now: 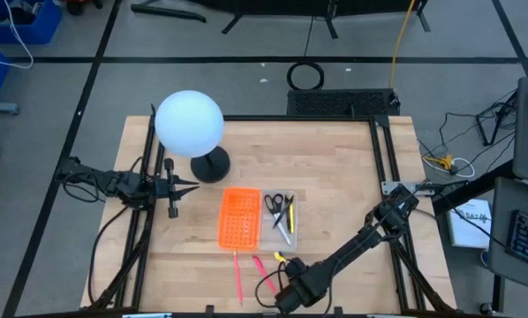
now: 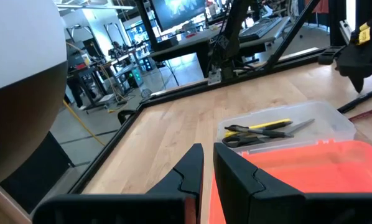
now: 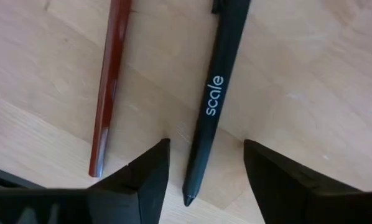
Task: Pick & place school supplies into a supply box
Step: Put the black pen into the transparent bin
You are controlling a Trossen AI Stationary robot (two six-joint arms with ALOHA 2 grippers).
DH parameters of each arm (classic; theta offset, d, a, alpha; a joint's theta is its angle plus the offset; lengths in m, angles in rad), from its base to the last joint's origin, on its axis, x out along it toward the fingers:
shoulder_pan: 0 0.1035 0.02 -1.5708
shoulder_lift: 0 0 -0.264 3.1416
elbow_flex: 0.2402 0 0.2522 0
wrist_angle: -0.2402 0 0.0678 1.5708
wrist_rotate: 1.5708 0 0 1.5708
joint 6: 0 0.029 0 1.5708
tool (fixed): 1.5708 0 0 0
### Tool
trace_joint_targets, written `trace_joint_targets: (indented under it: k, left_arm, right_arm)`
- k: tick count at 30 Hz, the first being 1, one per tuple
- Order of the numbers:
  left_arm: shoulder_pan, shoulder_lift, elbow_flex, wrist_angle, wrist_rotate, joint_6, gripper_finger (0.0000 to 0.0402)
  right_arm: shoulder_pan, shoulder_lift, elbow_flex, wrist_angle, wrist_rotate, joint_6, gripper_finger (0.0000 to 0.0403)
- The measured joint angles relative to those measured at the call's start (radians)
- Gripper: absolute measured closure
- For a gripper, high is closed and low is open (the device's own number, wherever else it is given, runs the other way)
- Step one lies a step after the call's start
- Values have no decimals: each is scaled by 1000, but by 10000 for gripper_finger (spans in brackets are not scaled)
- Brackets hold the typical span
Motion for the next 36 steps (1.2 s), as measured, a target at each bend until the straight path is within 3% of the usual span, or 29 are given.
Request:
trace_joint_targets:
  k: [6, 14, 20, 30, 36]
  left_arm:
    - [0, 0, 0, 0, 0, 0, 355]
    - [0, 0, 0, 0, 0, -1, 355]
    - [0, 0, 0, 1, 1, -12, 355]
    - [0, 0, 0, 2, 2, -19, 355]
    - [0, 0, 0, 2, 2, -19, 355]
  right_arm:
    - [-7, -3, -115, 147, -34, -14, 240]
    - [-6, -6, -157, 195, -81, 72, 378]
    - [2, -22, -160, 182, -64, 120, 375]
    - [87, -218, -170, 148, 211, 291, 384]
    - [106, -281, -169, 130, 273, 284, 384]
